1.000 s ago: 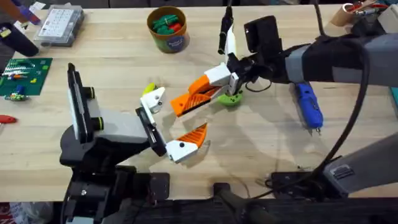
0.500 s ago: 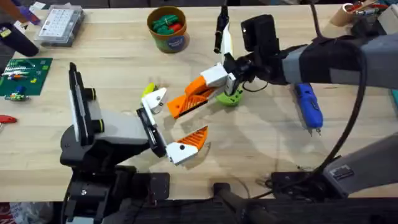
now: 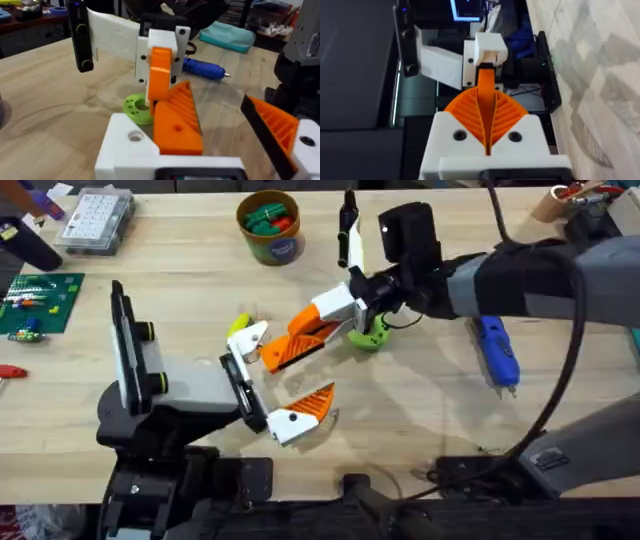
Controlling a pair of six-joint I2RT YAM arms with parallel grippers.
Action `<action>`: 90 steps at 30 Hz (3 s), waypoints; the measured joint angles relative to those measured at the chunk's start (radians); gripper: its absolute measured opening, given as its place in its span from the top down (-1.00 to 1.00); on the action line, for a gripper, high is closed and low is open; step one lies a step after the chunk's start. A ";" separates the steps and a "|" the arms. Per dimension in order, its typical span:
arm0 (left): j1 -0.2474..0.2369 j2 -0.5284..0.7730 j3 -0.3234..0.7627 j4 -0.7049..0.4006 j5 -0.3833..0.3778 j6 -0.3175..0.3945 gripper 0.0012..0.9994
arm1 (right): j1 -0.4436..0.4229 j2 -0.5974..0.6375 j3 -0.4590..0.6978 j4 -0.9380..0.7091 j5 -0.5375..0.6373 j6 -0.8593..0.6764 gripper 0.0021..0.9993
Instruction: Pick up the gripper from the table and insert it into the empty holder that is missing its gripper. Then pick up a screw, insert it into the mounting hole, and use the screwdriver to tighten it. Finally, clean up the table by picking up the vegetable and placing it into the bucket.
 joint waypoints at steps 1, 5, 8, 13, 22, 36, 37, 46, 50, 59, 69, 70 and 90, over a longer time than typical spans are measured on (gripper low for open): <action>0.000 0.000 0.000 0.000 0.000 0.000 -0.97 | 0.000 0.000 0.000 0.000 0.005 0.004 0.97; 0.000 0.000 0.000 0.000 0.000 0.000 -0.97 | -0.001 0.000 0.000 0.000 0.016 0.008 0.97; 0.000 0.000 0.000 0.000 0.000 0.000 -0.97 | -0.007 0.000 0.000 0.000 0.016 0.008 0.97; 0.000 0.000 0.000 0.000 0.000 0.000 -0.97 | -0.017 0.000 0.000 0.004 -0.008 0.011 0.97; 0.000 0.000 0.000 0.000 0.000 0.000 -0.97 | -0.017 0.000 0.000 0.004 -0.007 0.028 0.97; 0.000 0.000 0.000 0.000 0.000 0.000 -0.97 | -0.017 0.000 0.000 0.003 -0.006 0.037 0.97; 0.000 0.000 0.000 0.000 0.000 0.000 -0.97 | -0.017 0.000 0.000 0.003 -0.006 0.037 0.97; 0.000 0.000 0.000 0.000 0.000 0.000 -0.97 | -0.017 0.000 0.000 0.003 -0.006 0.037 0.97; 0.000 0.000 0.000 0.000 0.000 0.000 -0.97 | -0.017 0.000 0.000 0.003 -0.006 0.037 0.97; 0.000 0.000 0.000 0.000 0.000 0.000 -0.97 | -0.048 0.000 -0.025 0.012 -0.030 0.040 0.97; 0.000 0.000 0.000 0.000 0.001 0.000 -0.97 | -0.056 0.002 -0.150 0.333 -0.040 0.160 0.97; 0.000 0.000 0.000 0.000 0.002 0.000 -0.97 | -0.055 0.002 -0.157 0.386 -0.039 0.189 0.97; 0.000 0.000 0.000 -0.001 0.011 0.000 -0.97 | -0.014 0.002 -0.189 0.596 0.048 0.428 0.97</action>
